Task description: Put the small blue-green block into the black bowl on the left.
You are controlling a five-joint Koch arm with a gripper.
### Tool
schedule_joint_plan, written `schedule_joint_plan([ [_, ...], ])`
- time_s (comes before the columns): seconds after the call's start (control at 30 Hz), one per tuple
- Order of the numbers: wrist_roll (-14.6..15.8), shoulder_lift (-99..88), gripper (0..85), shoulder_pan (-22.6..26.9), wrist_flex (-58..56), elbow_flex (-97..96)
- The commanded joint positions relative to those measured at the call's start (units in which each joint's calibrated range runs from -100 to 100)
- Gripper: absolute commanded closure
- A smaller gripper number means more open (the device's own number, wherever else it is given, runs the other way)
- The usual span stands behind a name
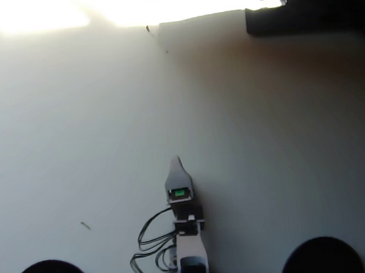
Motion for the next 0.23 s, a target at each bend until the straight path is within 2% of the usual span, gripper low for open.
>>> schedule_joint_plan([
  [0.0, 0.0, 0.0, 36.4, 0.0, 1.2, 0.0],
  [0.2, 0.0, 0.0, 36.4, 0.0, 1.2, 0.0],
])
